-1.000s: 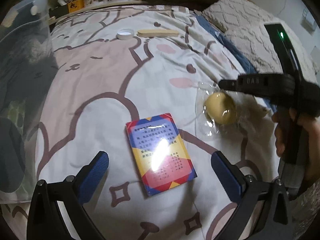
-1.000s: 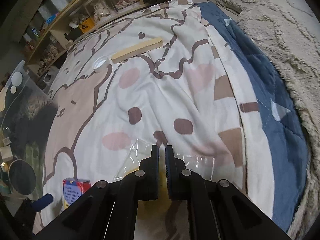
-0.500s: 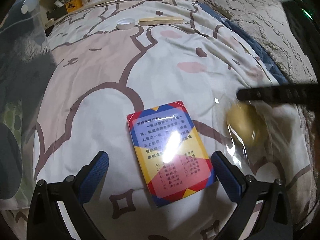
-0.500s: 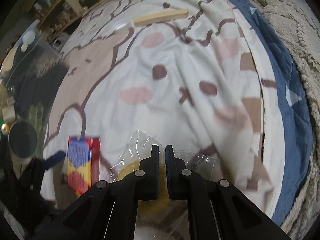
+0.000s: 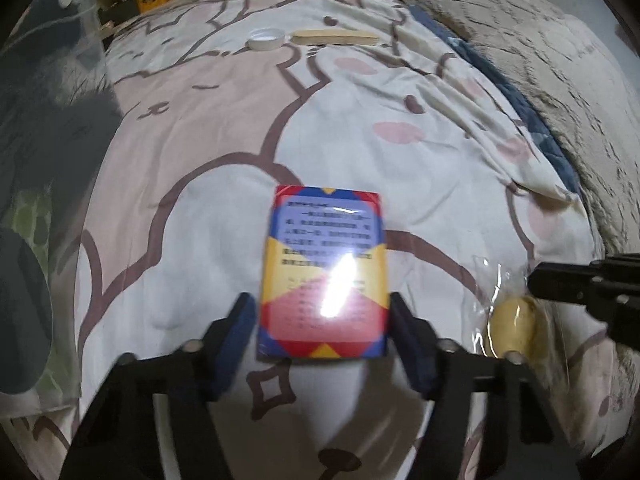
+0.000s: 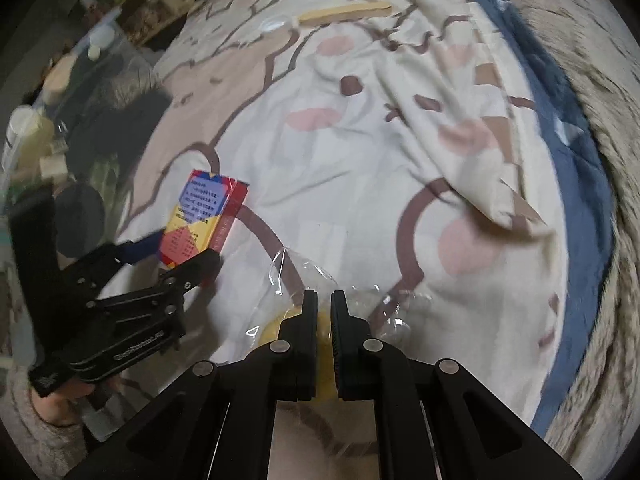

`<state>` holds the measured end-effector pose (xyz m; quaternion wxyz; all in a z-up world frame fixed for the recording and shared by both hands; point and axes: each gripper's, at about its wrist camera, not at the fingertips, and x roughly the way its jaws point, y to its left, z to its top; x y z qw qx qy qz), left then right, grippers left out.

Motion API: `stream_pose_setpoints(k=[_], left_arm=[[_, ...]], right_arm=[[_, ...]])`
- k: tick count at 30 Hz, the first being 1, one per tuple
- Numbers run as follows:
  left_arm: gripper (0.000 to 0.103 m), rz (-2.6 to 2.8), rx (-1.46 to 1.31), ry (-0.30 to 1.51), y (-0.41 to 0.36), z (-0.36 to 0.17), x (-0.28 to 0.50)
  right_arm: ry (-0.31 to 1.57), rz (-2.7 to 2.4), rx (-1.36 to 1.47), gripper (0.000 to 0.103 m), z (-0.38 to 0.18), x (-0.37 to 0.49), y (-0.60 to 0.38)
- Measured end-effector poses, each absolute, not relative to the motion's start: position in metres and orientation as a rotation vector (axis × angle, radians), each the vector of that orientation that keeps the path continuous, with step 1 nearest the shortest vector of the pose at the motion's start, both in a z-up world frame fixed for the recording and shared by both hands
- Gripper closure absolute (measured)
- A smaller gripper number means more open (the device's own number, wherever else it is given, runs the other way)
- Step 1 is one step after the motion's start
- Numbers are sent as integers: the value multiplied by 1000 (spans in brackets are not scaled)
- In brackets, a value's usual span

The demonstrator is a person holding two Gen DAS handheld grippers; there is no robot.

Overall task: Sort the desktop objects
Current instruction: 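Close the left tool on the blue-red card box while the right tool holds the bagged bun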

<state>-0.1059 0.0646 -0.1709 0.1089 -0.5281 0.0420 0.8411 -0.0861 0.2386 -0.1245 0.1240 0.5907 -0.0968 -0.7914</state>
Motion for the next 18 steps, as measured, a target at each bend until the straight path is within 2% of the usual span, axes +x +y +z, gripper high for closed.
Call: stream_pose_setpoints(k=[11,13,15,16,18], left_arm=[[43,2448,-1605,145,56,-170,-79],[43,2444,-1629,154,53,-170,-71],[43,2442,-1660,155,49,-171,-63],[43,2443,-1673,155,47,-171,-60],[43,2447,-1698,155,42,-170,-53]], right_arm=[[-600,-2418,1664,94,-114,-50,281],[-646,-2404,1658,82,-115,-50,284],[-664,-2388,1660,29,-117,-51,282],[-659,-2380,1660,25,-118,-51,279],[-644,-2364,1660,25,-117,-50,274]])
